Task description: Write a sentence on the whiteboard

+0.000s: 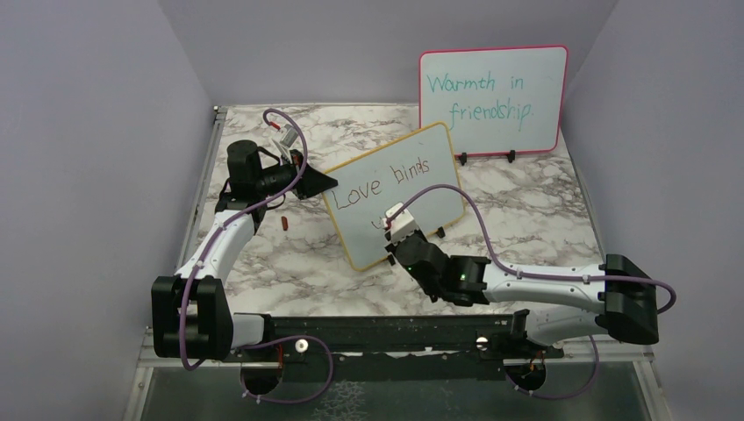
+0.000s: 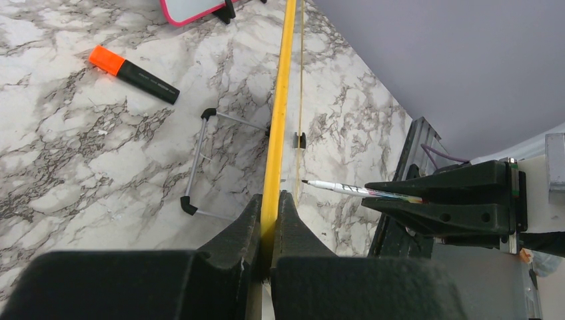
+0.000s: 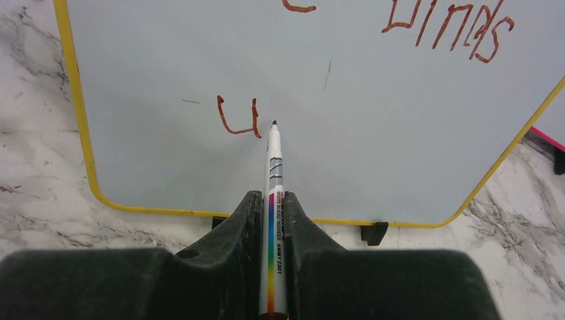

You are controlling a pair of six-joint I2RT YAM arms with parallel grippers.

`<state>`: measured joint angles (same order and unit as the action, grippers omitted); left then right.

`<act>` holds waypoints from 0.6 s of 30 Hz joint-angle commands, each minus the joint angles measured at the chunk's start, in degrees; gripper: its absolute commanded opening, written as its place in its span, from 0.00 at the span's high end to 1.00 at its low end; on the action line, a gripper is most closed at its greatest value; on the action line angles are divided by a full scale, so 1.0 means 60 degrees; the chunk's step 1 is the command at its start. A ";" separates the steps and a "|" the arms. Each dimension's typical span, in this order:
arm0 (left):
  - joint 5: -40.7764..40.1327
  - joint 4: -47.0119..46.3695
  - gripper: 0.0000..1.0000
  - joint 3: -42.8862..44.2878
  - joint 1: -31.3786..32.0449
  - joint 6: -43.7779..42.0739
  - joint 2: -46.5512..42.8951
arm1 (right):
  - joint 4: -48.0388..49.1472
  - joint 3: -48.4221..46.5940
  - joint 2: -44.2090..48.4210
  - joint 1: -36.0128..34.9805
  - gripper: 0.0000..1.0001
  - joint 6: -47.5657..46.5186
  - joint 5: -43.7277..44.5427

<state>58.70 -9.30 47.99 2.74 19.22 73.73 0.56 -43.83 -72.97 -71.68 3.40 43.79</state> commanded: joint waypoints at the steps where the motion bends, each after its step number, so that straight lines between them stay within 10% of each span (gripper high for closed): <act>1: -0.0598 0.0759 1.00 0.0012 -0.0062 -0.0678 0.0146 | 0.0715 0.0179 0.0194 0.0008 0.99 -0.0090 0.0551; 18: -0.0598 0.0759 1.00 0.0001 -0.0063 -0.0670 0.0124 | 0.1137 0.0188 -0.0057 0.0212 0.99 -0.0237 0.0517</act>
<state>58.70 -9.30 48.01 2.74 19.22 73.73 5.04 -42.98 -72.95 -70.87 2.07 45.63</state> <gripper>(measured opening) 0.037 0.174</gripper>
